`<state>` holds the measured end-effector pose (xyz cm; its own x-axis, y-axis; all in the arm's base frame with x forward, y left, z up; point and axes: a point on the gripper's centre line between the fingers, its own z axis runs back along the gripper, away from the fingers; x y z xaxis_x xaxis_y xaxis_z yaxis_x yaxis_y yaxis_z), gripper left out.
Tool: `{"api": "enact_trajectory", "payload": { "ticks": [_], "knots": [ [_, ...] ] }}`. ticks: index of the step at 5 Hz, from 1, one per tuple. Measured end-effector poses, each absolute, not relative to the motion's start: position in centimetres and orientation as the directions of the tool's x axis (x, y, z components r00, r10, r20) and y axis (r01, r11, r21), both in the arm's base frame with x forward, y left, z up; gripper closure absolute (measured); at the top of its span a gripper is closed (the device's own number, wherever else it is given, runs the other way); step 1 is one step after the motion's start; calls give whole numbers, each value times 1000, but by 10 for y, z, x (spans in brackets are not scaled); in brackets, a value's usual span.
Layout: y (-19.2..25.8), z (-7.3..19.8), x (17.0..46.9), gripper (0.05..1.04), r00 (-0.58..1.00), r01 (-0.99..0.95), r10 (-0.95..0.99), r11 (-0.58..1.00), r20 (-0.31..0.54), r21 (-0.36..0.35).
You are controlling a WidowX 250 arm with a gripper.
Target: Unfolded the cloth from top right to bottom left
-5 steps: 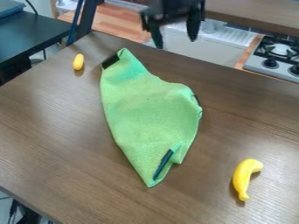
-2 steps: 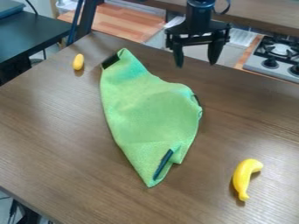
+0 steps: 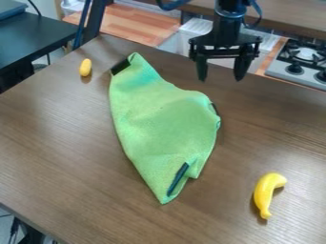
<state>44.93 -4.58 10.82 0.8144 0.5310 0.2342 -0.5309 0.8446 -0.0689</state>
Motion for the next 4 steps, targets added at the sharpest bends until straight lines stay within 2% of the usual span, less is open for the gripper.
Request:
{"api": "enact_trajectory", "payload": {
  "ticks": [1, 2, 4],
  "knots": [
    [-45, 108, 448, 83, 823, -521, 517, 852, 235, -53],
    [-50, 92, 444, 83, 845, -499, 490, 866, 212, -14],
    [-51, 80, 442, 83, 859, -483, 469, 875, 203, 23]
  ]
}}
